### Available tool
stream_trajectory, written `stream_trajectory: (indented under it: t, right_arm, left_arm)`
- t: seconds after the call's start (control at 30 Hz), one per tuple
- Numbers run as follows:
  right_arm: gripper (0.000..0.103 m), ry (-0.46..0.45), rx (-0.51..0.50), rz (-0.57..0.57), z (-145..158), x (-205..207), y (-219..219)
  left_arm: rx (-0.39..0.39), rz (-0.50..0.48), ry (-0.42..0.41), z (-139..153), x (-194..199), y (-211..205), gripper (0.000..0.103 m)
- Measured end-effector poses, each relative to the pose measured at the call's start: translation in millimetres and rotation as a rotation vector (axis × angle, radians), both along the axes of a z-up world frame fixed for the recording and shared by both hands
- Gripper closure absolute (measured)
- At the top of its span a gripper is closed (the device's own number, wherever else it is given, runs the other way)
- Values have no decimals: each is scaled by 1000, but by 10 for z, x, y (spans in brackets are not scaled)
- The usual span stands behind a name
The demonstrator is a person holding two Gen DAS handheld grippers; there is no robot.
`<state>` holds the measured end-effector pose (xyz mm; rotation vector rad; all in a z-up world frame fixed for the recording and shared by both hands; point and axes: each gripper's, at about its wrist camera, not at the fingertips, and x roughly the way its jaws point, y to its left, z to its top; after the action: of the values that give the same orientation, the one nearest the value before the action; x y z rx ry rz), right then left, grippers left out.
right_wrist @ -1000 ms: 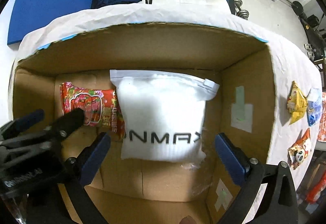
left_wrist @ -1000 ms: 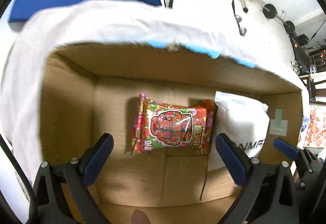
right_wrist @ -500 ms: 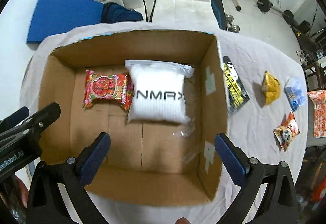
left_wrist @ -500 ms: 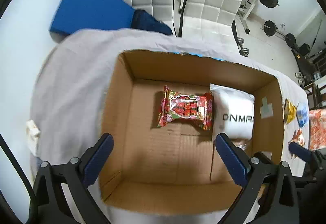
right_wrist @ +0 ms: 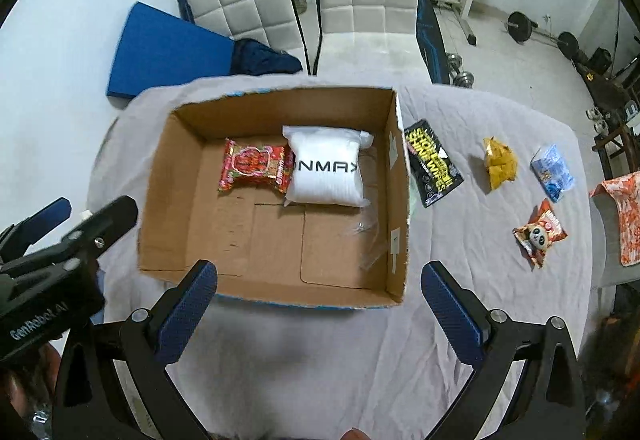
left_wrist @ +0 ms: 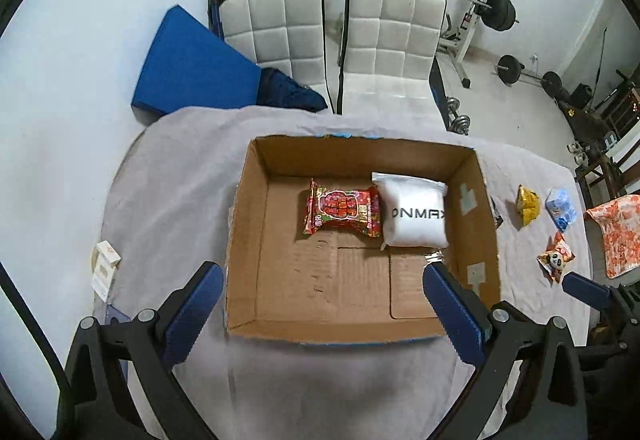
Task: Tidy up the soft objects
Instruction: 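Open both tools and lift them out of the box, then grasp the orange chip bag with the right tool while the left tool grasps the yellow pack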
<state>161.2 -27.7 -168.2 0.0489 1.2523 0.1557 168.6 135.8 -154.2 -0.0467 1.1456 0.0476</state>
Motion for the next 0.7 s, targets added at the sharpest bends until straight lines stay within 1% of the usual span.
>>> stream_trajectory:
  t: [0.23,0.33,0.4,0.47,0.53,0.63,0.7]
  right_arm:
    - [0,-24,60,19,267,-147,-133]
    - [0,-24,89,17,323,-176,-278]
    - [0,-24,94,2,347,-185,-451]
    - [0,-12,100,-33,342,-165,-730]
    - [0,-1,94,-80,311,-122,-1028]
    - [0,18,71,-191,219,-3,-1659]
    - [0,37,47,-284,86,115,-2161]
  left_arm:
    - [0,23,-35,305,-166,-95,0]
    - [3,24,-50,403,-197,-195,0]
    - [-9,18,-55,466,-193,-306,0]
    - [-30,-2,-53,508,-155,-474,0]
    - [-36,-30,-54,525,-91,-687,0]
    - [-56,-95,-35,484,95,-1133,0]
    - [-72,-134,-21,416,227,-1407,0]
